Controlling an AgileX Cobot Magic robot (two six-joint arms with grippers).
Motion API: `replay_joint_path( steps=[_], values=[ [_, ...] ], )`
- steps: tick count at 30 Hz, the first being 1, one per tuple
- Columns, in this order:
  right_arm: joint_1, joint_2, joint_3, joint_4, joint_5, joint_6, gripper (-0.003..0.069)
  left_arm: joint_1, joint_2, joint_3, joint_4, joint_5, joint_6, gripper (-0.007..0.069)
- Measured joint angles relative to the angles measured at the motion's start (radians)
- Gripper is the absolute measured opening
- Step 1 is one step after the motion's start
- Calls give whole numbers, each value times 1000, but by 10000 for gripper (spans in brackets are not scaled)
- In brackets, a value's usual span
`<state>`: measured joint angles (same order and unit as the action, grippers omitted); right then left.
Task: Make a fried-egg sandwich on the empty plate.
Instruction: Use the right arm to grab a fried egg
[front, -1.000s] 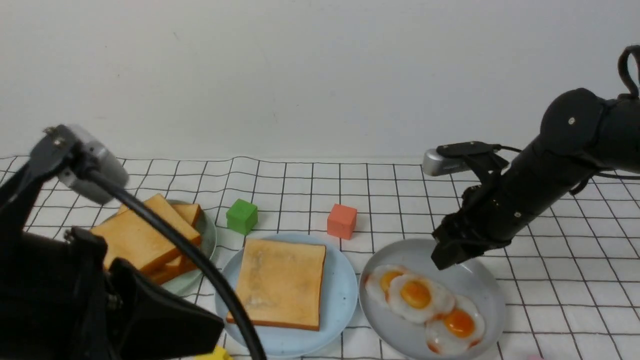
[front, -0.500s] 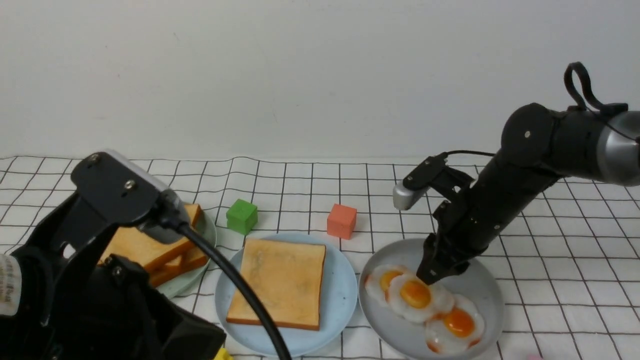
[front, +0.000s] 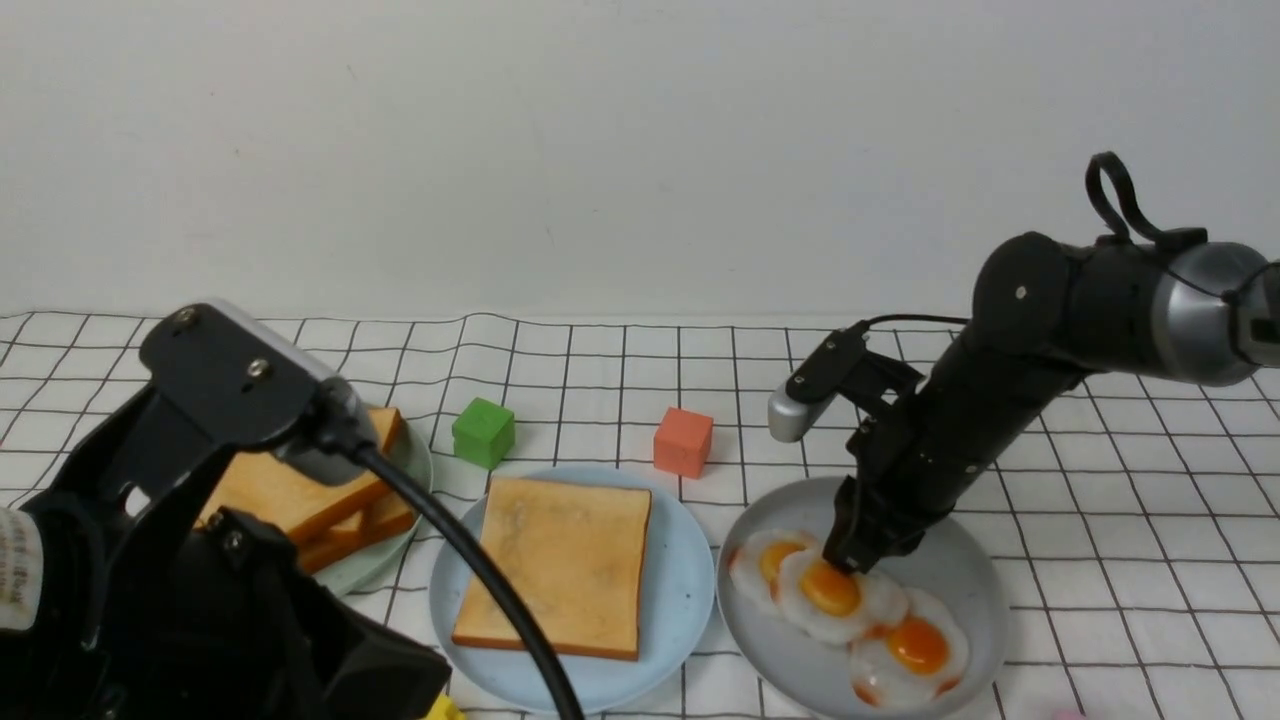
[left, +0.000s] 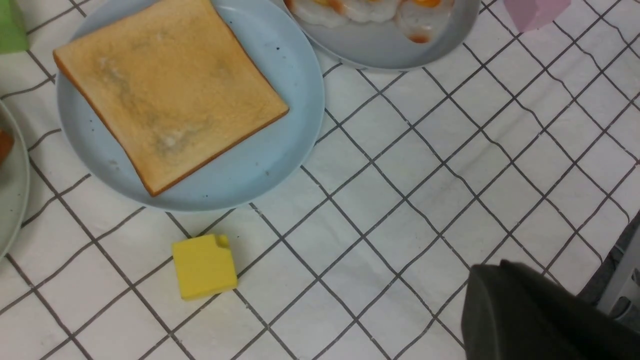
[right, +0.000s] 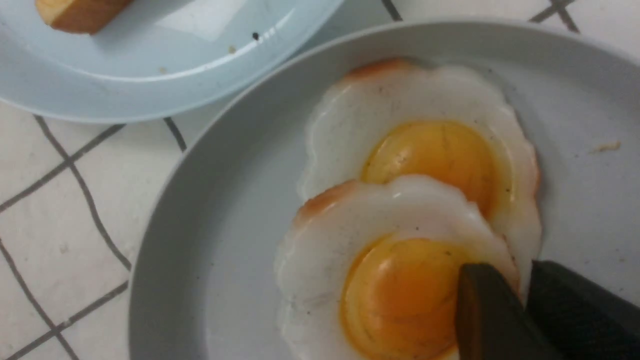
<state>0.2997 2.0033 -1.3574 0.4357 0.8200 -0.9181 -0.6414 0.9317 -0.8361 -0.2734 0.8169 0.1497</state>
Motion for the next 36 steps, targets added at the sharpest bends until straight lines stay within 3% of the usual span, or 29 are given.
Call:
replay_joint_path(
  steps=[7, 14, 21, 29, 36],
  values=[
    [-1, 5, -1, -7, -12, -1, 8, 0, 0, 0, 0, 0, 0, -13],
    [-1, 3, -7, -15, 5, -23, 13, 0, 2, 0, -1, 0, 0, -13],
    [-1, -8, -12, -56, 17, -178, 112, 0, 2, 0, -1, 0, 0, -8],
    [-1, -10, -12, -33, 17, -250, 231, 0, 2, 0, -1, 1, 0, -2],
    [-1, -10, -12, 11, -23, -286, 242, 0, 2, 0, 0, 1, 0, 3]
  ],
)
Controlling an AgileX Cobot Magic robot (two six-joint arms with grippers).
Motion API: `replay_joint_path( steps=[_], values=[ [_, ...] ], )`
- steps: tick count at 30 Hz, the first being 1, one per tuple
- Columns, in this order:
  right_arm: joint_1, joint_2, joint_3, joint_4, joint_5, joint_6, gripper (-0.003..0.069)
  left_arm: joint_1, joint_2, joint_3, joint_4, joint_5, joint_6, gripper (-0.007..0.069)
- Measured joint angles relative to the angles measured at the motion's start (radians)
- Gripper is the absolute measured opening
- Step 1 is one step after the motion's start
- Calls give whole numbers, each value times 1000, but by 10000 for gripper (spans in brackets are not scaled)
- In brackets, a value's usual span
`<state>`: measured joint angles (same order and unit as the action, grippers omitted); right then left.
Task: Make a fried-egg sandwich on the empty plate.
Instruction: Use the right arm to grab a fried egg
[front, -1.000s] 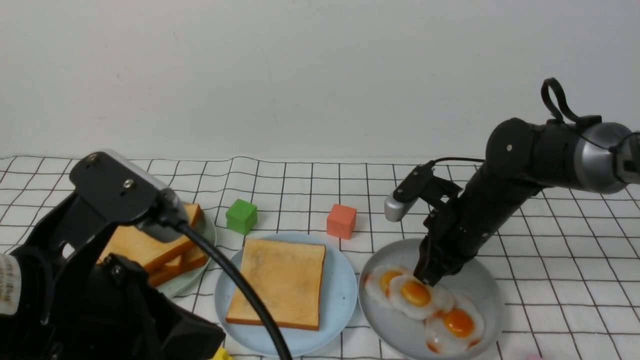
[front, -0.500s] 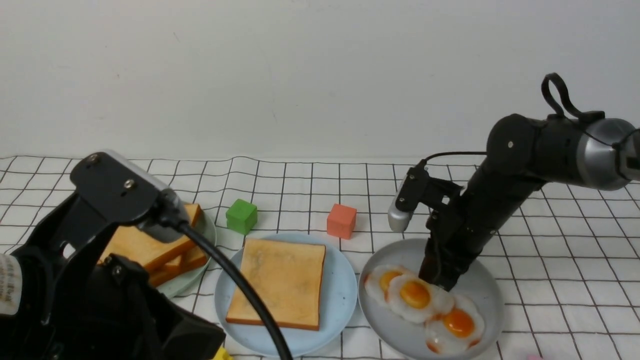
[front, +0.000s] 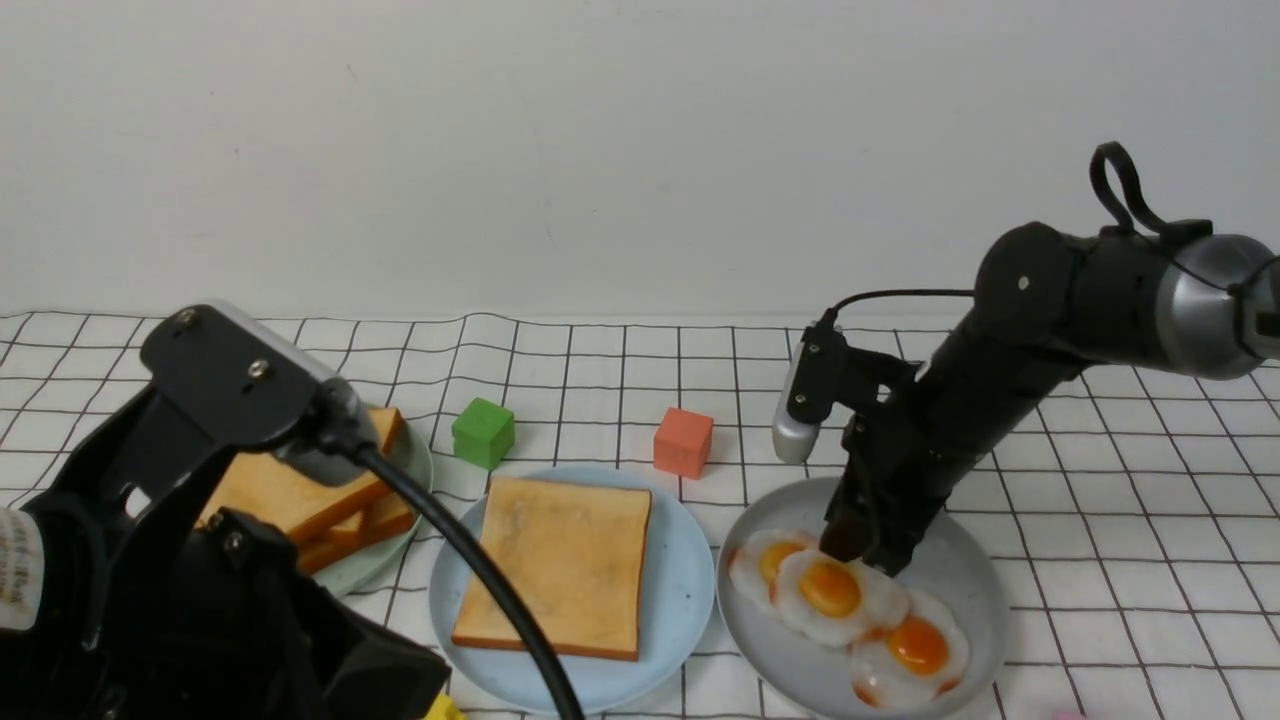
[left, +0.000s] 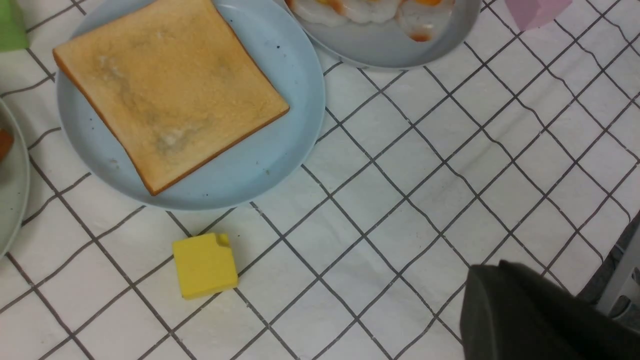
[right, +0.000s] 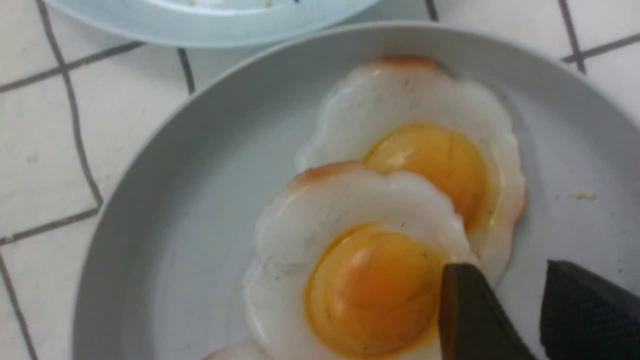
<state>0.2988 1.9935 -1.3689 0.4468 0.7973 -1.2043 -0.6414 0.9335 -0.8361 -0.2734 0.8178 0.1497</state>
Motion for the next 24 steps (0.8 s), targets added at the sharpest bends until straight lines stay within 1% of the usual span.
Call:
replay_joint_path(
  steps=[6, 12, 24],
  values=[
    [0, 0, 0, 11, -27, -2, 225, 0, 0, 0, 0, 1, 0, 5],
    [0, 0, 0, 10, 4, -2, 225, 0, 0, 0, 3, 1, 0, 6],
    [0, 39, -7, 11, 9, -2, 227, 0, 0, 0, 3, 6, 0, 15]
  ],
)
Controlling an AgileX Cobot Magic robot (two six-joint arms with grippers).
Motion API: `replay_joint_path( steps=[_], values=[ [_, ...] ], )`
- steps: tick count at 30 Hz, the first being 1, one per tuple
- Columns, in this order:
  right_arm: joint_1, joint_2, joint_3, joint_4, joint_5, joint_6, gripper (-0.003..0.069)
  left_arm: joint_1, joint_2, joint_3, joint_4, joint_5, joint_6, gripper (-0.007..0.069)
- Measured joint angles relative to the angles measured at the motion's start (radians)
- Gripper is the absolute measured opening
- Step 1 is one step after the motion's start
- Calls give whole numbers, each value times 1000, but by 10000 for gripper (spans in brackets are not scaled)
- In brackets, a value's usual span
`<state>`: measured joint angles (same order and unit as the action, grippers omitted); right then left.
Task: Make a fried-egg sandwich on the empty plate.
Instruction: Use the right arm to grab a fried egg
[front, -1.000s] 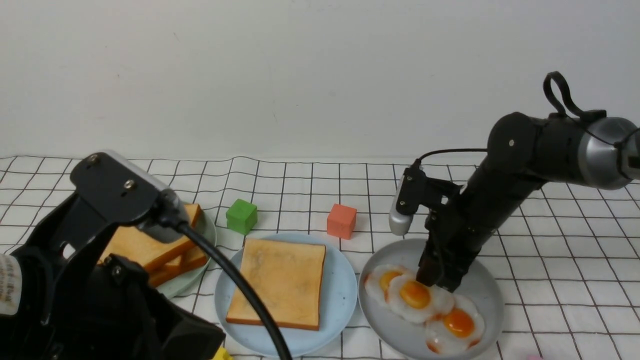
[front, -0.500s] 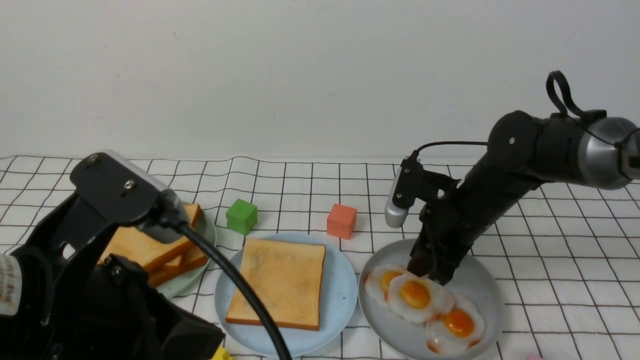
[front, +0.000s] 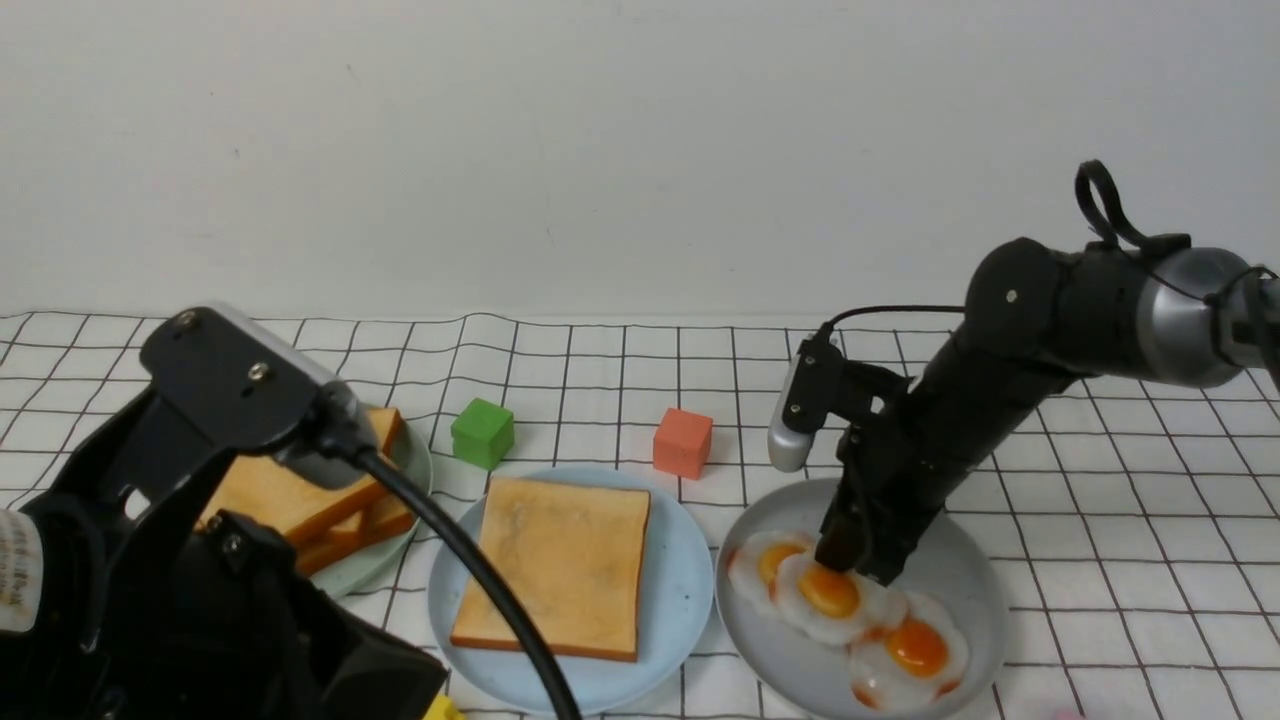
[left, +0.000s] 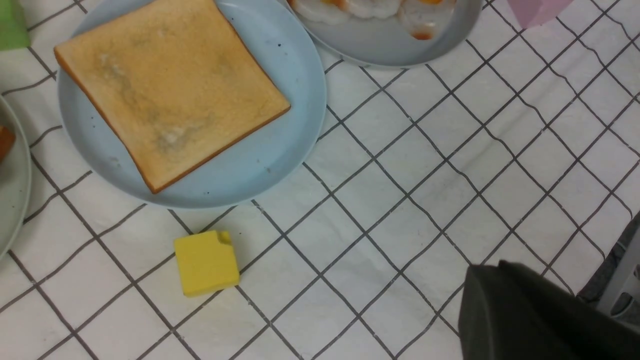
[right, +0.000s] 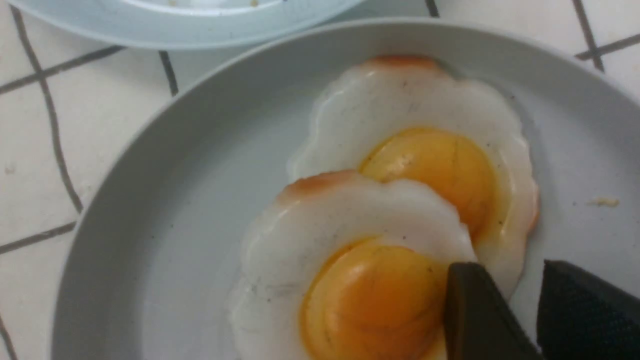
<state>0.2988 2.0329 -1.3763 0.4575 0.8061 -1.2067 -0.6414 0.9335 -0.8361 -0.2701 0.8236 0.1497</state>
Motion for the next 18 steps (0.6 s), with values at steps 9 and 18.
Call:
replay_joint_path(
  steps=[9, 18],
  values=[
    [0, 2, -3, 8, 29, 0, 4, 0, 0, 0, 0, 1, 0, 18],
    [0, -26, -8, 0, 63, 4, 3, 0, 0, 0, 1, 3, 0, 21]
  ],
)
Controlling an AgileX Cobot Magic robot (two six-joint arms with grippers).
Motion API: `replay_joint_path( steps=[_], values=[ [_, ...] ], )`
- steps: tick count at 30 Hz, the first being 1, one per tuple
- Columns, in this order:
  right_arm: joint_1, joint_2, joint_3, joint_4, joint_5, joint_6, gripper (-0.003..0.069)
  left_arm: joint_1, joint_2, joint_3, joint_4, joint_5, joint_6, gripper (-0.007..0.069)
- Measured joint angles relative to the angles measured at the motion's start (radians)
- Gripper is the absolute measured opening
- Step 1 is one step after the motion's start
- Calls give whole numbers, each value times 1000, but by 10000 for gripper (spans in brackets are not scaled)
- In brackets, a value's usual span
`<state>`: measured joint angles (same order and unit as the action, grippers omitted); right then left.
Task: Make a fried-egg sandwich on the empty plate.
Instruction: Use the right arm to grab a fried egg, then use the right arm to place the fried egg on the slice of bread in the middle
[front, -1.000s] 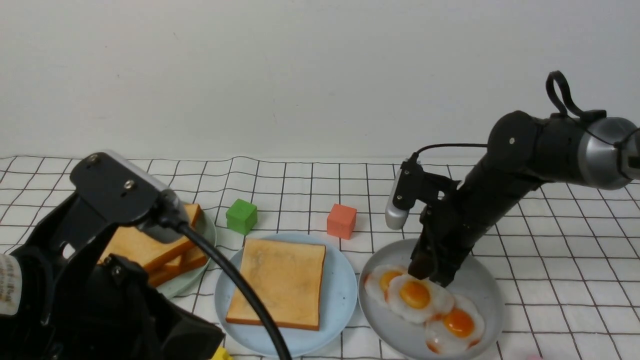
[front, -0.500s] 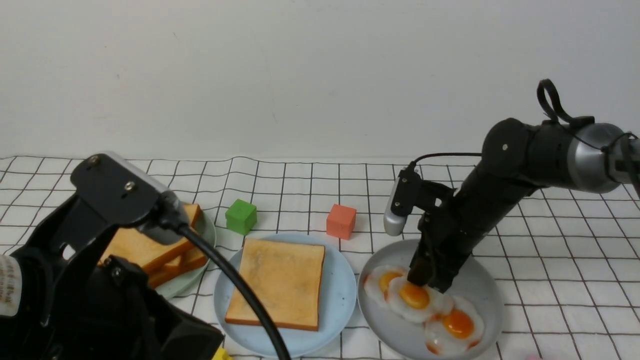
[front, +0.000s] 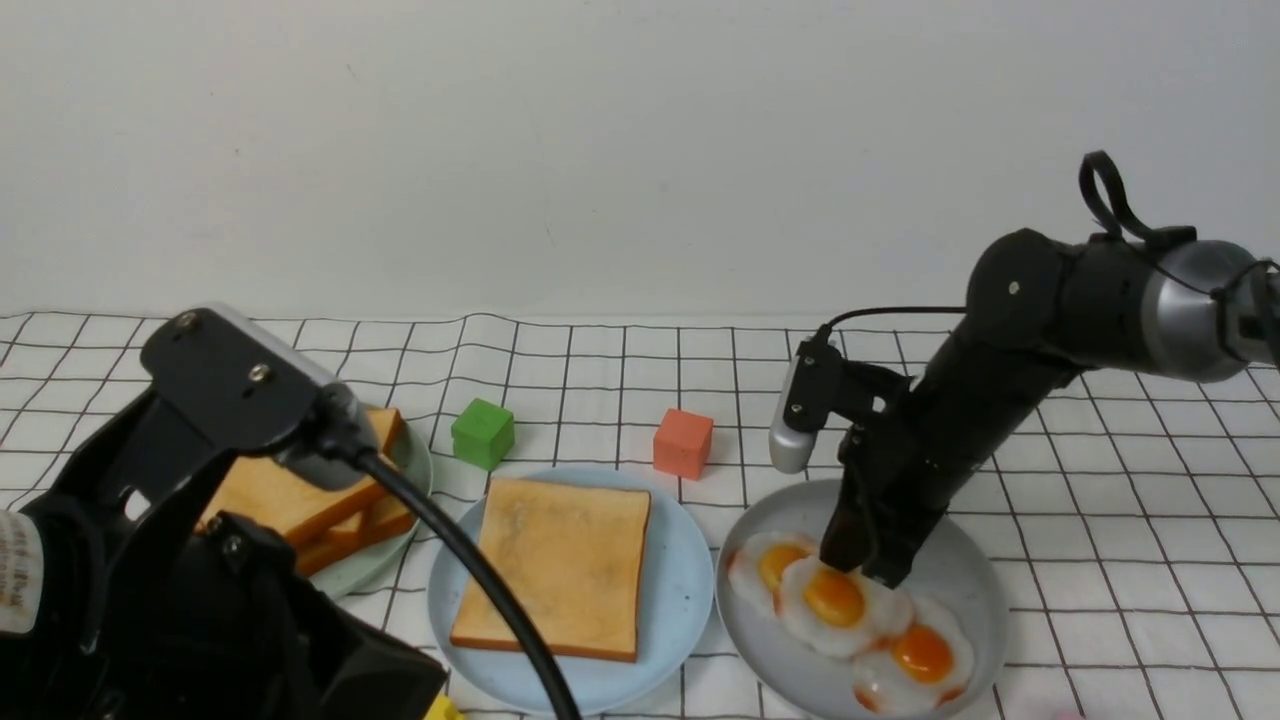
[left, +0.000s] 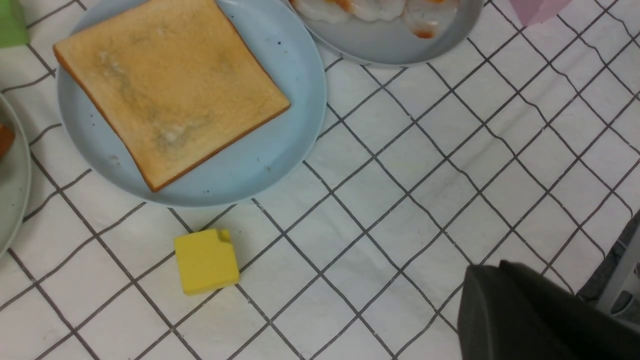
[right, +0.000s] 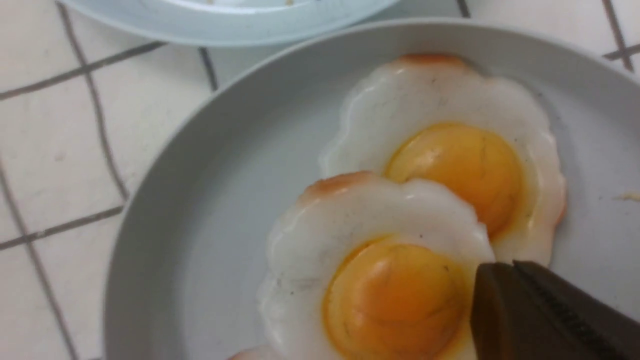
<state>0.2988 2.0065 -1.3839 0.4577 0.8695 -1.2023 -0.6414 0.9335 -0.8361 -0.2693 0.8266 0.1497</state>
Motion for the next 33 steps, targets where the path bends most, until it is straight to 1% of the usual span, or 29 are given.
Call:
replay_joint_path(
  steps=[8, 13, 16, 18, 25, 30, 33],
  values=[
    [0, -67, -64, -1, 65, 33, 2, 0, 0, 0, 0, 32, 0, 24],
    [7, -72, -112, 15, 104, 117, 2, 0, -13, 0, 10, 55, 0, 28],
    [53, -72, -142, 39, 102, 180, 2, 0, -45, 0, 33, 67, -25, 29],
    [95, -70, -158, 48, 81, 216, 2, 0, -72, 0, 54, 70, -62, 29],
    [252, 26, -282, 67, -29, 331, 2, 0, -166, 0, 125, 121, -172, 37],
    [288, 123, -357, 71, -48, 358, 2, 0, -202, 0, 129, 141, -182, 39],
    [290, 161, -369, 70, -51, 374, 20, 0, -206, 0, 130, 144, -183, 39]
  ],
)
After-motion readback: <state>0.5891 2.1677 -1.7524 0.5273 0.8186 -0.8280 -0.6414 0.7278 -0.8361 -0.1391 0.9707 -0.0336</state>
